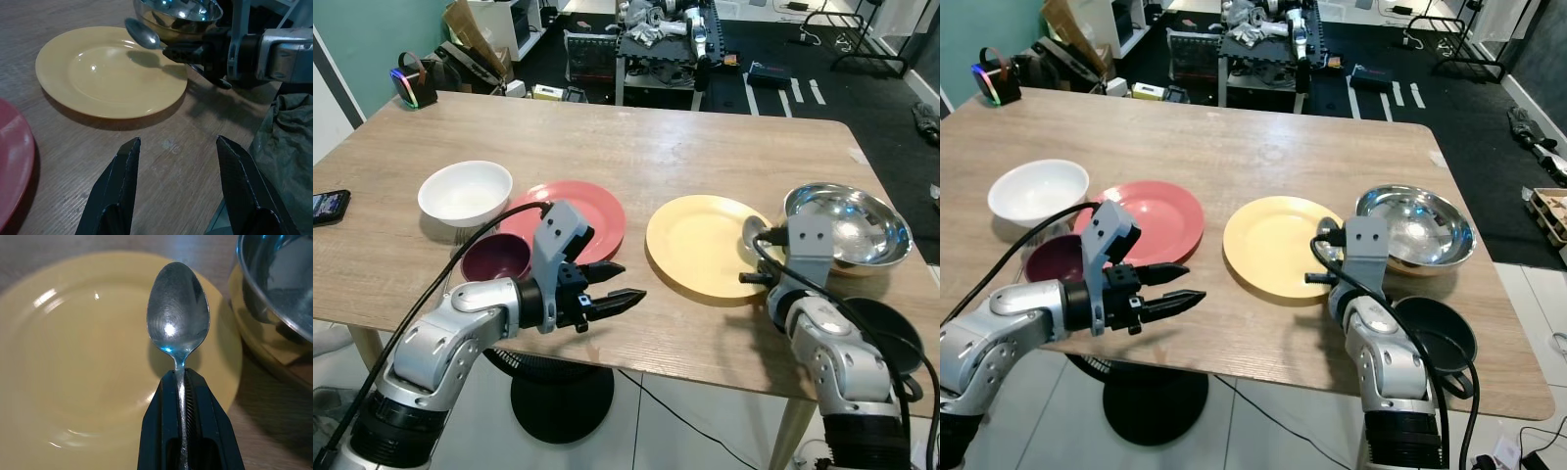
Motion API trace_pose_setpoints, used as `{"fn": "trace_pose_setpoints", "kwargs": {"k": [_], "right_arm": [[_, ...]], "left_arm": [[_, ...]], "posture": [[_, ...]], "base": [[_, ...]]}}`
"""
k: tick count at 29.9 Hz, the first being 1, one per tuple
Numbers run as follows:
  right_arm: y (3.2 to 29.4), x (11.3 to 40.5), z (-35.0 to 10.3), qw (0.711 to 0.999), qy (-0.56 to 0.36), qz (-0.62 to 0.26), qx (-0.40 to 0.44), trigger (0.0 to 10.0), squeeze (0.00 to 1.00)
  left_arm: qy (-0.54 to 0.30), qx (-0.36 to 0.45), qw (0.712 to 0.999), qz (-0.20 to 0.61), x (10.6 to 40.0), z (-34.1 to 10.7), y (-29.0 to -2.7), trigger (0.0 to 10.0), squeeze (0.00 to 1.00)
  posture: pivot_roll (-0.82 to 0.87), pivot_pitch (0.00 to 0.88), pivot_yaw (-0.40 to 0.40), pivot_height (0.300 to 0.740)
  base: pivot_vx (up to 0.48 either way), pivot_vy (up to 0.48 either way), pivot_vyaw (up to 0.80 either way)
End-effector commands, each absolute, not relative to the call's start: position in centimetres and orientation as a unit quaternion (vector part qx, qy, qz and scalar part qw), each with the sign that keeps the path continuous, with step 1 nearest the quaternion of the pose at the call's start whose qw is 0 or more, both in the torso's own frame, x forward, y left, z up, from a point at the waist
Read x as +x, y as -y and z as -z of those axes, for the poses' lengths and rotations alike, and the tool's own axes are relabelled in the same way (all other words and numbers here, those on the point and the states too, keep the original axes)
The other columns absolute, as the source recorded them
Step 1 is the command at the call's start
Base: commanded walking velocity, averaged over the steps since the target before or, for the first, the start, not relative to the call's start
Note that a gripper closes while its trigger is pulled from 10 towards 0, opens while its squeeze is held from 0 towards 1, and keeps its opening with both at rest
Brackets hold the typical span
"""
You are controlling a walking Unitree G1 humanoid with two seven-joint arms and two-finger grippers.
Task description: Setting the table
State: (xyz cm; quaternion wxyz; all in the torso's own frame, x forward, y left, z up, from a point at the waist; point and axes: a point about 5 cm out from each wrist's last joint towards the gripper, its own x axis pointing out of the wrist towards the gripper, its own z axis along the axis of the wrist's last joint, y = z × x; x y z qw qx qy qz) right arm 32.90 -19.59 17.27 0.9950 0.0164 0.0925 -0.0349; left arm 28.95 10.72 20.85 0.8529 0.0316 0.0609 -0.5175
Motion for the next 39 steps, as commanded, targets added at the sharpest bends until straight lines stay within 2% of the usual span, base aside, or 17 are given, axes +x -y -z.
{"fn": "trace_pose_setpoints", "kwargs": {"k": [1, 9, 19, 28, 29, 39], "right_arm": [[18.8, 32.9, -17.9, 0.995, -0.087, 0.026, 0.040, 10.0, 0.00], [17.4, 33.0, -16.6, 0.992, -0.111, 0.039, 0.042, 10.0, 0.00], [18.3, 34.6, -16.1, 0.988, -0.106, 0.103, 0.042, 10.0, 0.00], [17.2, 35.5, -17.2, 0.992, -0.089, 0.079, 0.051, 10.0, 0.00], [16.9, 35.6, -17.3, 0.992, -0.087, 0.073, 0.051, 10.0, 0.04], [16.8, 35.3, -17.0, 0.993, -0.089, 0.065, 0.043, 10.0, 0.09]], "left_arm": [[-0.063, 0.035, 0.851, 0.520, 29.0, -20.6, -10.5, 10.0, 0.00], [-0.063, 0.037, 0.852, 0.519, 29.1, -20.6, -10.6, 10.0, 0.00], [-0.060, 0.036, 0.853, 0.517, 29.0, -20.6, -10.5, 10.0, 0.00], [-0.060, 0.034, 0.854, 0.515, 28.9, -20.5, -10.5, 10.0, 0.00], [-0.060, 0.034, 0.854, 0.515, 28.9, -20.5, -10.4, 10.0, 0.00], [-0.060, 0.033, 0.855, 0.514, 28.9, -20.5, -10.4, 10.0, 0.00]], "posture": [[0.00, 0.088, 0.091, 0.740], [0.00, 0.085, 0.092, 0.740], [0.02, 0.083, 0.084, 0.740], [0.02, 0.086, 0.076, 0.740], [0.02, 0.086, 0.075, 0.740], [0.02, 0.088, 0.074, 0.740]], "base": [[0.000, 0.000, 0.00], [0.000, 0.000, 0.00], [0.000, 0.000, 0.00], [0.000, 0.000, 0.00], [0.000, 0.000, 0.00], [0.000, 0.000, 0.00]]}}
